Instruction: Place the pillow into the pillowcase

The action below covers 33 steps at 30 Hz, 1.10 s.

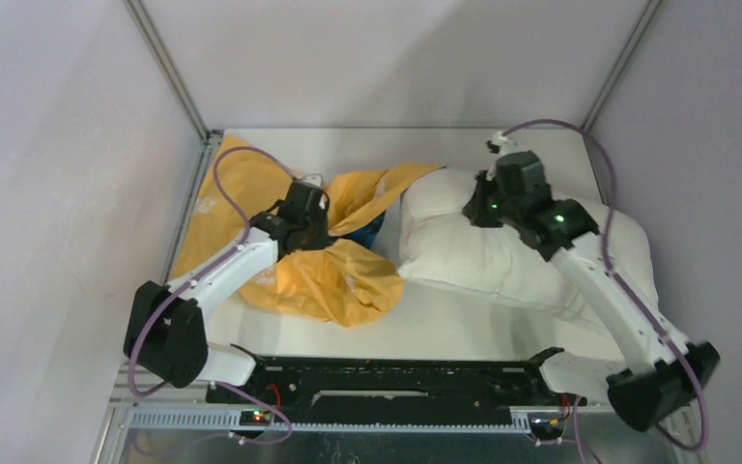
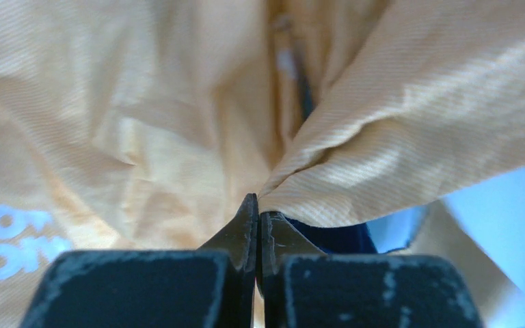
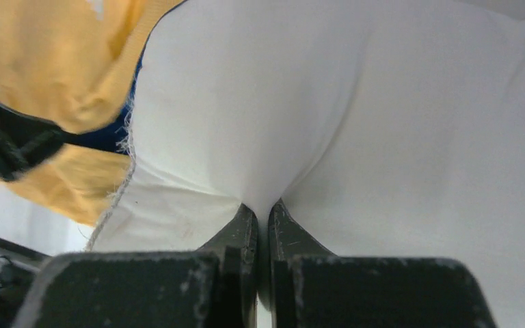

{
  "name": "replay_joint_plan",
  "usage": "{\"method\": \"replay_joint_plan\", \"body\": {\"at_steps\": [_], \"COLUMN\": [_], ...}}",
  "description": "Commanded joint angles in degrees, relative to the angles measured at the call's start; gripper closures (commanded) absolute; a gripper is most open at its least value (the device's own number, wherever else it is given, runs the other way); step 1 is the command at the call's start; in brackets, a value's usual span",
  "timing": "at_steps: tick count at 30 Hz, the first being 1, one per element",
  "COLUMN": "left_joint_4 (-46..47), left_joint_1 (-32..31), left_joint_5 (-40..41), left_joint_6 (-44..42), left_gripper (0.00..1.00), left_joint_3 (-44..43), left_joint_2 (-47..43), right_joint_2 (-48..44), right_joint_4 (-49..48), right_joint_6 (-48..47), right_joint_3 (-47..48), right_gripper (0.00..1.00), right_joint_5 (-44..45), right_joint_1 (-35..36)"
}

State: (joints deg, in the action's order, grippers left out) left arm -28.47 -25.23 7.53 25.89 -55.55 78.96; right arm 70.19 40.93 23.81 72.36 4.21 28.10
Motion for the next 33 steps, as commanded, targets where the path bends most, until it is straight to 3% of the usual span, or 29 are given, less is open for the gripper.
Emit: {"method": "replay_joint_plan", "body": {"at_steps": [1, 5, 10, 19, 33], "left_joint_4": [2.65, 4.59, 8.95, 8.96, 8.12], "left_joint_1": [-8.58, -16.27, -21.52, -22.30, -22.77], "left_joint_5": [-6.53, -9.42, -14.44, -17.75, -17.73], "left_joint_6": [-2.01, 0.45, 3.40, 4.71, 4.65], "left_gripper": [1.00, 1.00, 1.00, 1.00, 1.00], "left_joint_3": [-8.55, -15.25, -19.68, -21.63, -20.18], "left_joint_2": [0.35, 9.09, 18.93, 26.91, 30.86], "right_joint_2": [-10.55, -15.59, -18.29, -14.61, -11.67], "right_joint_4": [-4.41, -6.30, -6.33, -6.11, -11.00], "right_joint_6": [3.93, 6.68, 7.57, 9.19, 16.60], "right_joint_3": [2.33, 3.53, 5.25, 9.25, 12.46], "right_gripper": [1.00, 1.00, 1.00, 1.00, 1.00], "right_joint_5": [-8.06, -14.88, -13.60, -18.44, -23.13], "right_joint_1": [-6.30, -12.78, -16.28, -27.51, -40.56]}}
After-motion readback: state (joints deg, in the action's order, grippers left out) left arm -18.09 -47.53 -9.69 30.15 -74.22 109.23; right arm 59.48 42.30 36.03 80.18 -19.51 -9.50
